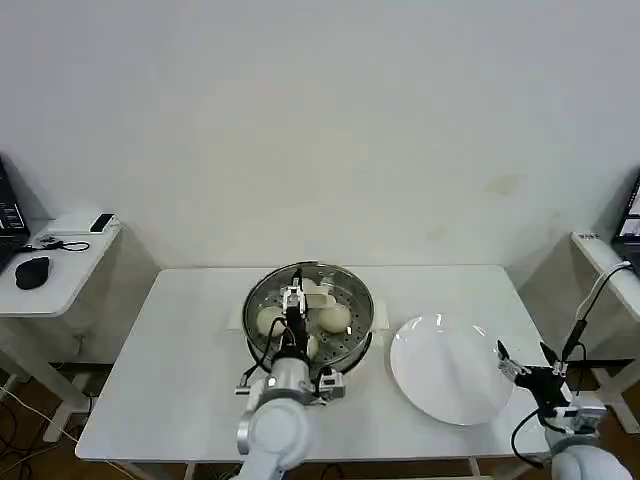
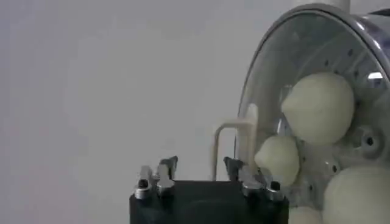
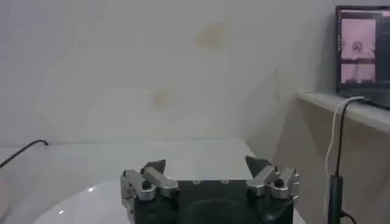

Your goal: Take steamed baozi put them in steamer then cover it.

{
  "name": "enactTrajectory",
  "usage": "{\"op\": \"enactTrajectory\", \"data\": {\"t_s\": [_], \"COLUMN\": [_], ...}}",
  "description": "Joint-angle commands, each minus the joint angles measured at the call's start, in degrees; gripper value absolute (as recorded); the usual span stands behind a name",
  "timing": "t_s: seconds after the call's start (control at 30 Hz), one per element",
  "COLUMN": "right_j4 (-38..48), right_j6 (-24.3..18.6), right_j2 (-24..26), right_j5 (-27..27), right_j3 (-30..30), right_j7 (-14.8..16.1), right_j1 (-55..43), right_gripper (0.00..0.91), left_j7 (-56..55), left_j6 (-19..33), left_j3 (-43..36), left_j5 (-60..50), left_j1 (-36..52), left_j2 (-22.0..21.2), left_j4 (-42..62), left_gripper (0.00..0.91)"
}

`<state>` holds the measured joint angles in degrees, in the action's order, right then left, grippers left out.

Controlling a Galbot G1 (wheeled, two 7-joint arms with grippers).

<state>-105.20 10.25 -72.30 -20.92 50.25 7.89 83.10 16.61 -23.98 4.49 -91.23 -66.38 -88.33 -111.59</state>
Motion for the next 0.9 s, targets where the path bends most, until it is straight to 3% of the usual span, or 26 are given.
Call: {"op": "enactTrajectory", "data": {"t_s": [0.03,0.23,0.47,0.67,0.73,0.9], "right_j4": [-0.6,-1.6,-2.5,-2.4,-2.8,-1.4], "right_j6": [0.7,1.6,0.5,0.0,0.6,0.7], "right_j2": [0.2,0.5,0.7,0.9,1.1,1.7], "right_j5": [-1.4,-3.1,-3.2,-2.9,-3.8,-3.6], "right_j3": [-0.3,-1.2,-4.0,-6.8,-8.0,-11.8], "right_j7": [0.0,-0.1,-0.1,-0.1,-0.3,-1.2], "right_j1": [0.0,-0.1,-0.6,-1.7,-1.9,-3.3], "right_gripper": [0.907,0.907,0.907,0.907,0.907,0.907], "left_j7": [3.3,5.1,2.3,-5.1,-9.1,-13.7], "left_j6": [0.1,0.1,-1.3,2.5,7.6,11.8], "left_j3": [1.6,6.1,18.0,31.1,35.7,41.0], "left_j5": [3.8,13.4,36.1,58.5,67.5,74.5], "left_j1": [-2.3,-4.7,-9.3,-15.8,-18.6,-22.0], "left_j2": [3.2,7.7,11.4,11.3,11.1,9.8], "left_j4": [-9.1,-18.4,-26.8,-24.7,-20.9,-12.4], "left_gripper": [0.907,0.907,0.907,0.907,0.907,0.907]}}
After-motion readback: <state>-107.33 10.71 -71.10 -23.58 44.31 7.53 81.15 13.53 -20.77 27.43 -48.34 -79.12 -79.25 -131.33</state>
